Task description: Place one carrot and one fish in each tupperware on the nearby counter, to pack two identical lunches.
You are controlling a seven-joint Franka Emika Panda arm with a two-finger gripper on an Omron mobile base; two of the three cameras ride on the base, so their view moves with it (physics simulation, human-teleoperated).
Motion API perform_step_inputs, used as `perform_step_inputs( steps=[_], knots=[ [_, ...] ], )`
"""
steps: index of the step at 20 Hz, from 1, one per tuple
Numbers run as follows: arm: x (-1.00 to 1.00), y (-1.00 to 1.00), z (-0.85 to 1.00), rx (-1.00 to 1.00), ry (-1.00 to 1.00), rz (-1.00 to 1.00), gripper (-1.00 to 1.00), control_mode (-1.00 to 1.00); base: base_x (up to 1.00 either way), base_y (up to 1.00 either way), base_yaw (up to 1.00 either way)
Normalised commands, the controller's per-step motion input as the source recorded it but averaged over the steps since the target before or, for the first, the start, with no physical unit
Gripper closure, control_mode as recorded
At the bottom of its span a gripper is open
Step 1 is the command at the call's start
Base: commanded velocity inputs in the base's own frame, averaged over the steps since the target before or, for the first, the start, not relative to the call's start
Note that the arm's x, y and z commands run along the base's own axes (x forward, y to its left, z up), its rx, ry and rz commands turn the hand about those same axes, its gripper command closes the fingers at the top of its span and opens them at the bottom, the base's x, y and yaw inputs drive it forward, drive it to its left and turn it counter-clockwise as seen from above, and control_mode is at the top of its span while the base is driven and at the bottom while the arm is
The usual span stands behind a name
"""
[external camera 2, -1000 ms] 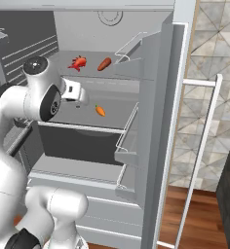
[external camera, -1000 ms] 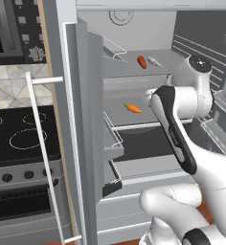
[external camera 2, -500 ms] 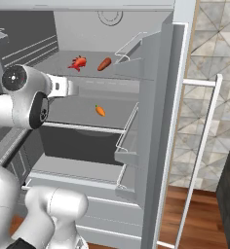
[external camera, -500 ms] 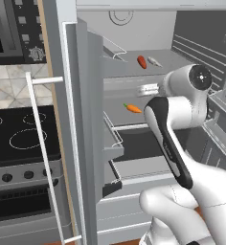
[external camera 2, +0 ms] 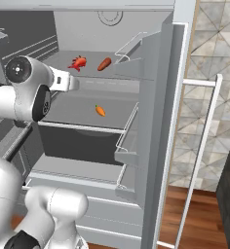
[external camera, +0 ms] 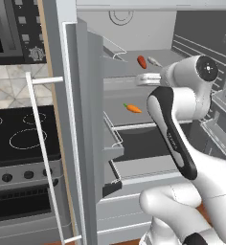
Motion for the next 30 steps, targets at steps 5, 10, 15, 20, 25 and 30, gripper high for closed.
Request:
perform_step_inputs(
  steps=[5, 10, 15, 20, 25, 30],
  knots=[
    [0.28, 0.0, 0.0, 0.12, 0.0, 0.0, -1.0, -1.0, 0.0, 0.0, 0.0],
    [0.3, 0.0, 0.07, 0.02, 0.0, 0.0, -1.0, -1.0, 0.0, 0.0, 0.0],
    [0.32, 0.12, 0.03, 0.0, 0.0, 0.0, -1.0, -1.0, 0.0, 0.0, 0.0],
    [0.41, 0.29, 0.02, -0.01, 0.02, 0.0, -1.0, -1.0, 0.0, 0.0, 0.0],
    [0.49, 0.24, 0.01, 0.0, 0.05, 0.0, -1.0, -1.0, 0.0, 0.0, 0.0],
    [0.54, 0.19, 0.05, 0.0, 0.07, 0.0, -1.0, -1.0, 0.0, 0.0, 0.0]
  ],
)
